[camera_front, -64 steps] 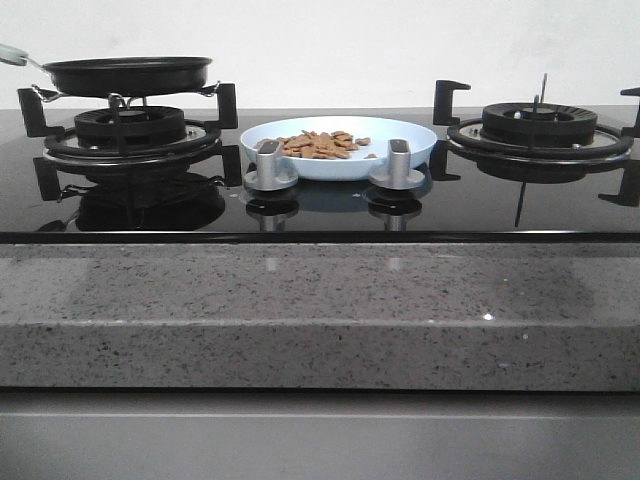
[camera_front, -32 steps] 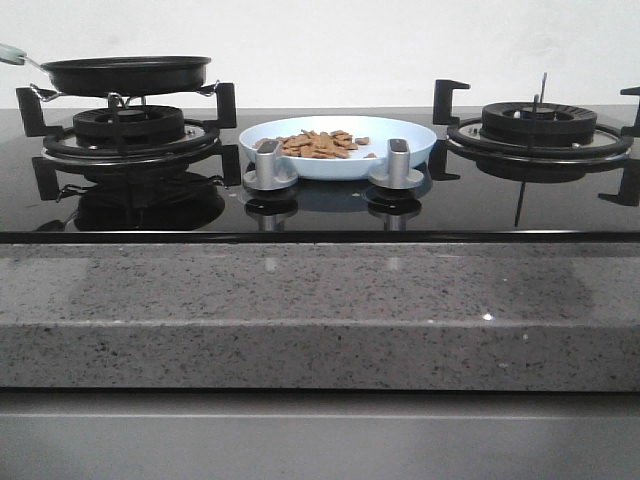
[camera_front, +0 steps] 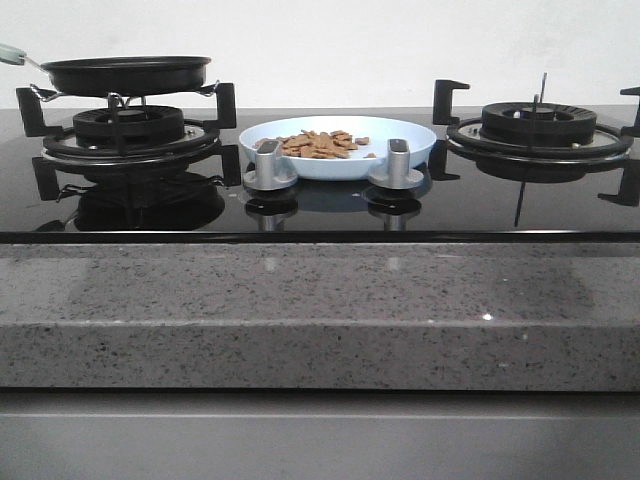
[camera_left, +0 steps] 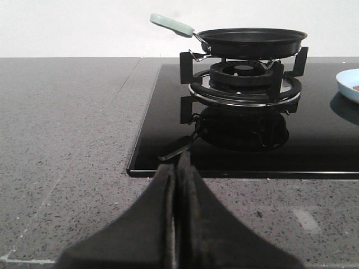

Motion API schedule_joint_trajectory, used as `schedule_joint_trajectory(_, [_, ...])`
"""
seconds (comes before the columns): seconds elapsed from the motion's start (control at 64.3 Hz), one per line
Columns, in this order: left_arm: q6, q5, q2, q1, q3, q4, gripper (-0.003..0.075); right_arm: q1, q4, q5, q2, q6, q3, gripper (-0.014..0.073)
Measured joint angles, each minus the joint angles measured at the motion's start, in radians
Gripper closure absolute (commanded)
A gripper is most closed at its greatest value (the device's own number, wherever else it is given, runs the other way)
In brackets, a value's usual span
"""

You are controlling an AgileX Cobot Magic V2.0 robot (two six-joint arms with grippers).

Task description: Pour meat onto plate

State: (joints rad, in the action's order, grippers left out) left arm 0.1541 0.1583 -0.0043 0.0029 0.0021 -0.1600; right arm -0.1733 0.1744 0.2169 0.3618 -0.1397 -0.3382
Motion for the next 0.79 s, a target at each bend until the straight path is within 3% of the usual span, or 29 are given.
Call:
schedule_joint_trajectory(0.249, [0.000, -0.002, 0.000, 0.000, 0.000, 0.000, 0.0741, -0.001, 0.000, -0.012, 0.000, 0.000, 0.002, 0.0655])
schedule_joint_trajectory(0.545, [0.000, -0.004, 0.000, 0.000, 0.000, 0.000, 0.0741, 0.092, 0.000, -0.262, -0.131, 0.012, 0.215, 0.0655])
schedule_joint_trajectory(0.794, [0.000, -0.004, 0.000, 0.000, 0.000, 0.000, 0.0741, 0.138, 0.000, -0.167, -0.344, 0.039, 0.363, 0.0655])
